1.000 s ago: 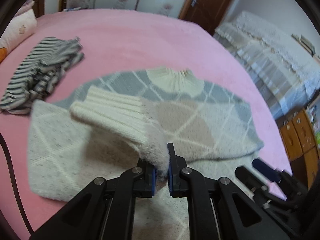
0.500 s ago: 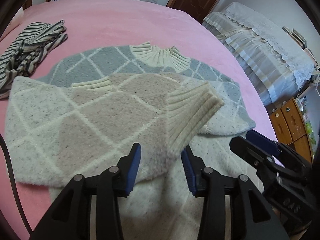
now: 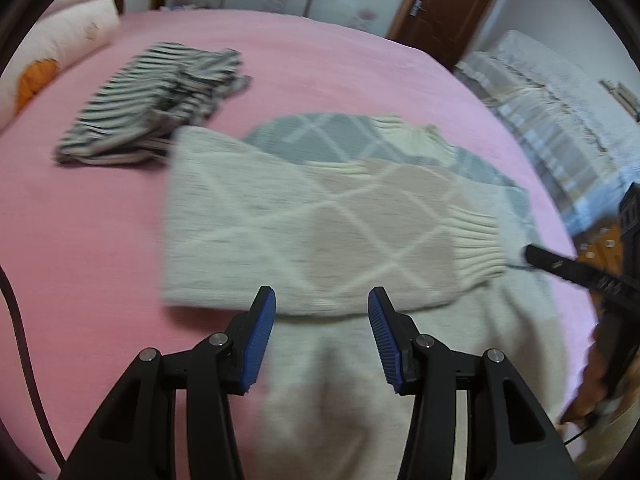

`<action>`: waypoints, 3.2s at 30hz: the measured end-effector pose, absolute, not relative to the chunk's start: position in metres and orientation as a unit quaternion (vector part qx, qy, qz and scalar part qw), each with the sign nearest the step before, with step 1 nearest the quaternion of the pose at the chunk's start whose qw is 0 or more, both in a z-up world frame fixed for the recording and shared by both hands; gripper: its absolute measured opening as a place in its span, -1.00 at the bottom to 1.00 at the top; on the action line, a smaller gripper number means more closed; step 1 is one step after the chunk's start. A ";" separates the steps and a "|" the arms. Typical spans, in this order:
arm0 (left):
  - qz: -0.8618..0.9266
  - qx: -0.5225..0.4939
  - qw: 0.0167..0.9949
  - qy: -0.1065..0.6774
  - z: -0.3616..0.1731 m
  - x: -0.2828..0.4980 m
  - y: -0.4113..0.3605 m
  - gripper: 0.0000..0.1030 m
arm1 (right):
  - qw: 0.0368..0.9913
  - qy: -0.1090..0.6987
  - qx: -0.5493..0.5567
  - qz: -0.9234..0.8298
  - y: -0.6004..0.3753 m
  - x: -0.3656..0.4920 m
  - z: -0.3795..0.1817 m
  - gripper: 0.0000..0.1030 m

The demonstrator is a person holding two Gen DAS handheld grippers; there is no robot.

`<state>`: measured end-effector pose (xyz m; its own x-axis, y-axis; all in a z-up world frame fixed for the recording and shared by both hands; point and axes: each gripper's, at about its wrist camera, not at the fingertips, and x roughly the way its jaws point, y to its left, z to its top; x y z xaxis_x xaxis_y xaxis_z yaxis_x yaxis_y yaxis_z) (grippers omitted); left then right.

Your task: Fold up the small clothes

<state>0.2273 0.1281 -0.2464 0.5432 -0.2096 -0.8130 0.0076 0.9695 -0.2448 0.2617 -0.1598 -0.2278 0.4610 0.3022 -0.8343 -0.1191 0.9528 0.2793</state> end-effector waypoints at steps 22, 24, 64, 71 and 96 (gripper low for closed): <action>0.006 -0.142 0.853 0.502 -0.293 0.223 0.196 -0.03 | 0.795 0.562 0.120 0.193 -0.138 0.312 -0.276 -0.24; 0.005 -0.158 0.852 0.499 -0.296 0.227 0.195 -0.03 | 0.797 0.562 0.116 0.189 -0.138 0.313 -0.277 -0.37; 0.031 -0.113 0.859 0.498 -0.276 0.305 0.115 -0.59 | 0.905 0.426 0.020 0.014 -0.242 0.335 -0.190 -0.86; 0.031 -0.065 0.855 0.513 -0.275 0.306 0.107 -0.63 | 0.866 0.496 0.053 -0.040 -0.290 0.328 -0.264 -1.00; 0.023 0.013 0.855 0.518 -0.281 0.306 0.091 -0.57 | 0.871 0.490 0.023 0.037 -0.259 0.344 -0.258 -0.84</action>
